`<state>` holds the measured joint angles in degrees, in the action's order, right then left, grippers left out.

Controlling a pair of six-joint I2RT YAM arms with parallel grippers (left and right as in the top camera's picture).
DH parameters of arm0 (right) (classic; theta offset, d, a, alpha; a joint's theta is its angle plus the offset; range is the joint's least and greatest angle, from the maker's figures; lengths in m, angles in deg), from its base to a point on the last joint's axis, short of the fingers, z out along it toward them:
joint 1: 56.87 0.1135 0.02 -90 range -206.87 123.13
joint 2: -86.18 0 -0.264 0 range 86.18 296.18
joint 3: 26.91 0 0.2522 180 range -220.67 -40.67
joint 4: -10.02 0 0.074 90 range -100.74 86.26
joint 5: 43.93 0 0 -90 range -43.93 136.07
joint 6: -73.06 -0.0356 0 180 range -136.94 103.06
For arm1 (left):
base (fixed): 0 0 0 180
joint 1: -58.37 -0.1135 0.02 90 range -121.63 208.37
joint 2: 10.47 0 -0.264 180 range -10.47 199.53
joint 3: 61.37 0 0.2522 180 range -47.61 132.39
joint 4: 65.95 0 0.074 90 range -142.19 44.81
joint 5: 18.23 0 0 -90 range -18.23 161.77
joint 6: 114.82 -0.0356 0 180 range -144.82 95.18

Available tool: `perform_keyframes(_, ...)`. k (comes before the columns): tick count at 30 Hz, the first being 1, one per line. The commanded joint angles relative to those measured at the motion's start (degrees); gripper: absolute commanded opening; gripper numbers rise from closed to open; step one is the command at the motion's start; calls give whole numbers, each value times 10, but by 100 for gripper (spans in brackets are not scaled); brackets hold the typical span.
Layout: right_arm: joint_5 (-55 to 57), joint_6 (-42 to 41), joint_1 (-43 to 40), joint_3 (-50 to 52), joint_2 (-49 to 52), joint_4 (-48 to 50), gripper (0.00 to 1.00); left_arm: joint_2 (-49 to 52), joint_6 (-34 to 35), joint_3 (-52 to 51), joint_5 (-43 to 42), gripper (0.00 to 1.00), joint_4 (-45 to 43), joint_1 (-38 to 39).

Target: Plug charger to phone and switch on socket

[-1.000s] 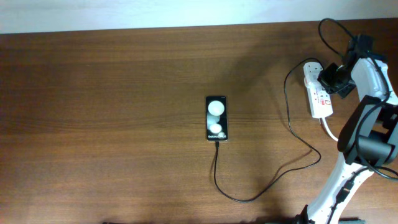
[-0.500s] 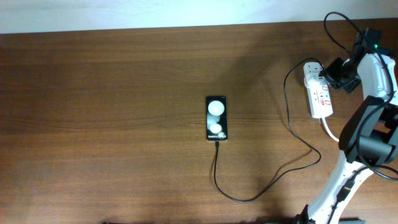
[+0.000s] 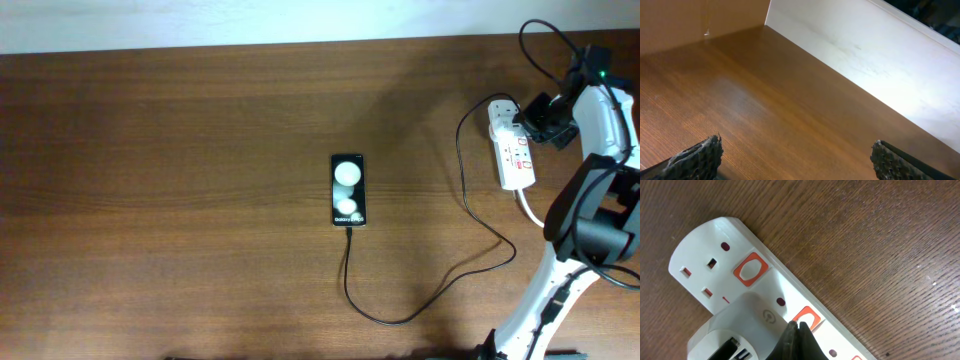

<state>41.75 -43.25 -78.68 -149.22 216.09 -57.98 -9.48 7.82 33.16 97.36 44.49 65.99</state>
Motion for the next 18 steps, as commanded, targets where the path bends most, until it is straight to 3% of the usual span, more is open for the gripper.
perform_keyframes(1, -9, 6, 25, -7, 39, -2, 4, -6, 1, -1, 8, 99, 0, -3)
perform_keyframes(18, 24, 23, 41, -8, 47, -92, 4, -6, 1, -1, 8, 99, 0, -3)
